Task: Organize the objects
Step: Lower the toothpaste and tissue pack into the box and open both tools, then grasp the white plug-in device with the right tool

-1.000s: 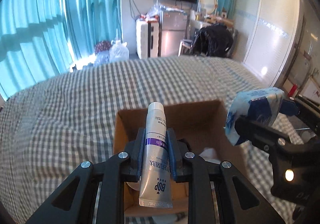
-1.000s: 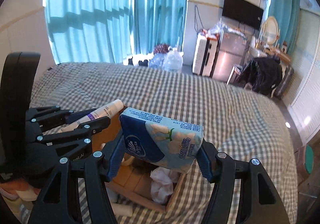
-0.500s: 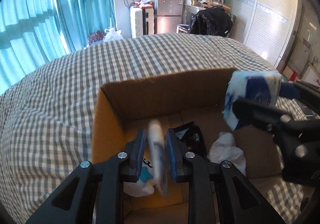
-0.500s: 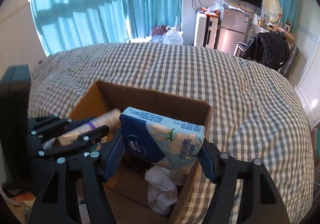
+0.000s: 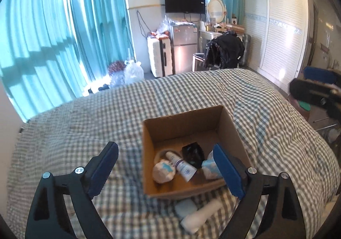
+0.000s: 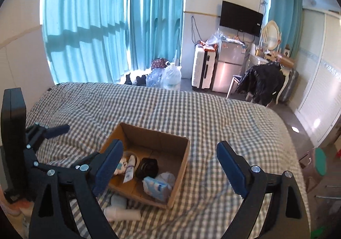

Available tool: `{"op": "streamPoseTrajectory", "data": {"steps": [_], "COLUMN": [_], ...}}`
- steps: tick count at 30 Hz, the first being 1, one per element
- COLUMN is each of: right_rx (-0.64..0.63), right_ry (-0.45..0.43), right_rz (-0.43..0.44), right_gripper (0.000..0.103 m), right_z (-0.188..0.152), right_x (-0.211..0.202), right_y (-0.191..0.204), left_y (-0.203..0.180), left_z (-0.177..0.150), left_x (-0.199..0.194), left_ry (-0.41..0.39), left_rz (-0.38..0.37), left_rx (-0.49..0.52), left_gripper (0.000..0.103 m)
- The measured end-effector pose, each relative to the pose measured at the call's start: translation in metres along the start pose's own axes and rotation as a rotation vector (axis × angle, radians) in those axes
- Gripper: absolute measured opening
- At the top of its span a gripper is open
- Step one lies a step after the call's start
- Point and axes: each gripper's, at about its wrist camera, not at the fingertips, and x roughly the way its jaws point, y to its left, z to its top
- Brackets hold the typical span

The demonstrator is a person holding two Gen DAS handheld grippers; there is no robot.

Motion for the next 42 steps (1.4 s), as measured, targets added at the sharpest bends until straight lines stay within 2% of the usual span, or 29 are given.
{"op": "streamPoseTrajectory", "data": {"steps": [4, 8, 10, 12, 16, 18, 22, 26, 35, 42], "right_rx": [-0.015, 0.008, 0.001, 0.015, 0.156, 0.206, 0.24, 0.209, 0.334, 0.344], "right_ry": [-0.002, 0.02, 0.015, 0.036, 0.136, 0.199, 0.327, 0.379, 0.455, 0.481], "right_rz": [-0.015, 0.014, 0.0, -0.008, 0.049, 0.054, 0.059, 0.057, 0.123, 0.091], "right_gripper": [0.09, 0.092, 0.092, 0.092, 0.092, 0.092, 0.092, 0.092, 0.092, 0.094], "right_z": [-0.018, -0.053, -0.077, -0.102, -0.159, -0.18, -0.209, -0.216, -0.215, -0.223], "right_x": [-0.037, -0.042, -0.036, -0.025, 0.019, 0.042, 0.09, 0.119, 0.175, 0.193], "right_y": [0.007, 0.015, 0.024, 0.031, 0.031, 0.031, 0.043, 0.068, 0.098, 0.104], "left_y": [0.012, 0.021, 0.022, 0.017, 0.008, 0.008, 0.017, 0.024, 0.055, 0.054], "left_z": [-0.023, -0.062, -0.085, -0.108, -0.156, -0.166, -0.173, -0.176, -0.183, -0.186], "left_x": [-0.034, -0.049, -0.048, -0.041, -0.02, -0.008, 0.006, 0.013, 0.017, 0.02], "left_ry": [-0.041, -0.027, -0.017, 0.006, 0.075, 0.12, 0.153, 0.17, 0.193, 0.215], "left_rz": [0.054, 0.119, 0.112, 0.115, 0.152, 0.164, 0.229, 0.266, 0.275, 0.273], "left_rx": [-0.016, -0.078, -0.118, -0.135, -0.183, -0.182, -0.172, -0.184, -0.314, -0.325], "left_gripper": [0.099, 0.099, 0.099, 0.099, 0.099, 0.099, 0.099, 0.099, 0.099, 0.099]}}
